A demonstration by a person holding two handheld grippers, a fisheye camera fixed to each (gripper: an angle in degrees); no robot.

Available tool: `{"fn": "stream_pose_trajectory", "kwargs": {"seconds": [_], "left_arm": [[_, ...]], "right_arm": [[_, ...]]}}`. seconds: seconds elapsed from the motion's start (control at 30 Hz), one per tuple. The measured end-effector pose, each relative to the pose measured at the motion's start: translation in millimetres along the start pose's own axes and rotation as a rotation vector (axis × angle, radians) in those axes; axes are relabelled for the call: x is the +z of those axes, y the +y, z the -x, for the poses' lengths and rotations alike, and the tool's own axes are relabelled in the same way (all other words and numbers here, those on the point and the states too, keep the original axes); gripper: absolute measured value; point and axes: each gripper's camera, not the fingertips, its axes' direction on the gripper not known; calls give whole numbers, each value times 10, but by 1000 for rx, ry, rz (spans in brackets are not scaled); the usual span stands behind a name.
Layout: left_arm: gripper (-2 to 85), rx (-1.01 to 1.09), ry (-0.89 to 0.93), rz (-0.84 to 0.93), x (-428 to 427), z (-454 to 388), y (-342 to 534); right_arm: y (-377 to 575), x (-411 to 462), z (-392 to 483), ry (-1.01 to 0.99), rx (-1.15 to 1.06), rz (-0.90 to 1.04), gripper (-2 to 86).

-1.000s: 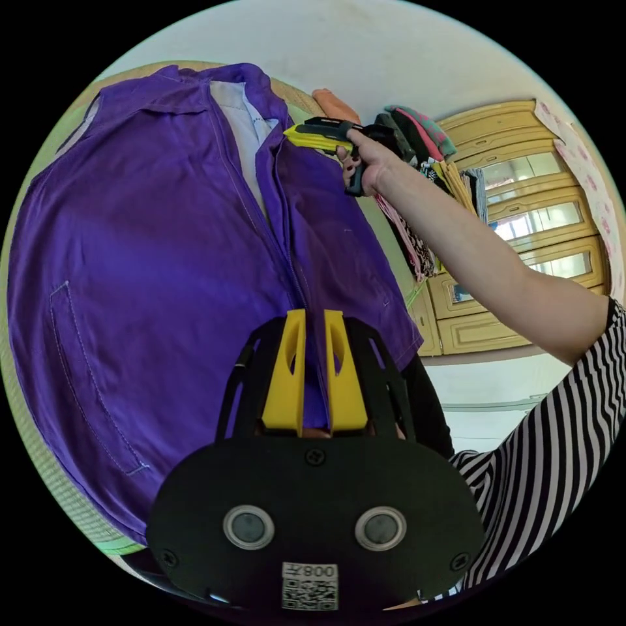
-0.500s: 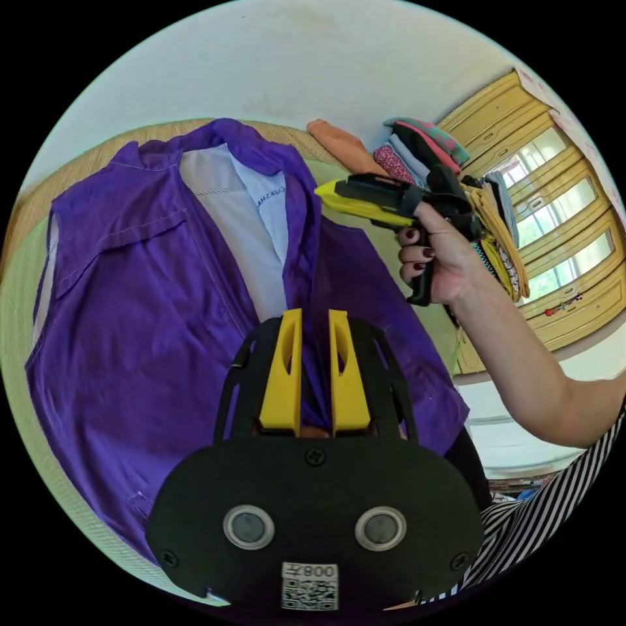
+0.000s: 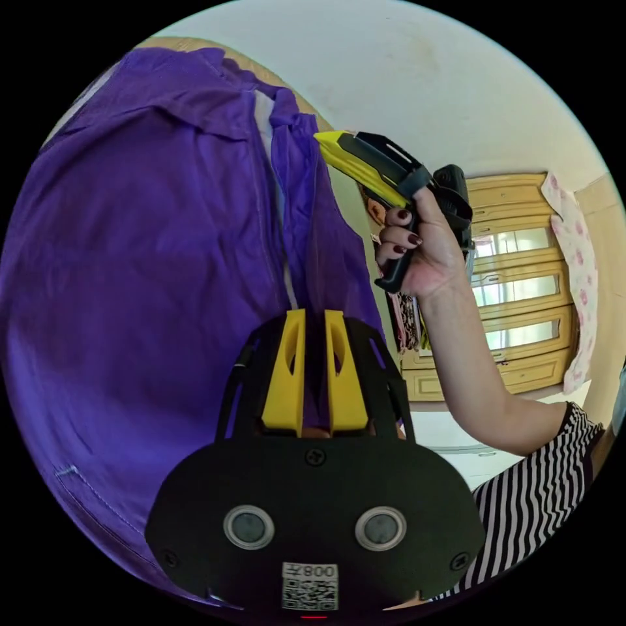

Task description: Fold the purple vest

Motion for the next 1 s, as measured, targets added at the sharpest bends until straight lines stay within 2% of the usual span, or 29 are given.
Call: {"fn": "stream_pose_trajectory", "kwargs": {"seconds": [0.37, 0.6, 1.0], "left_arm": [[32, -21, 46, 4, -142, 262, -91], [32, -38, 60, 48, -87, 345, -72], [33, 36, -76, 8, -205, 227, -236]], "right_arm": [[-511, 554, 415, 173, -64, 148, 5], [-705, 634, 480, 164, -70, 179, 8], [-910, 406, 589, 132, -134, 160, 11]]}}
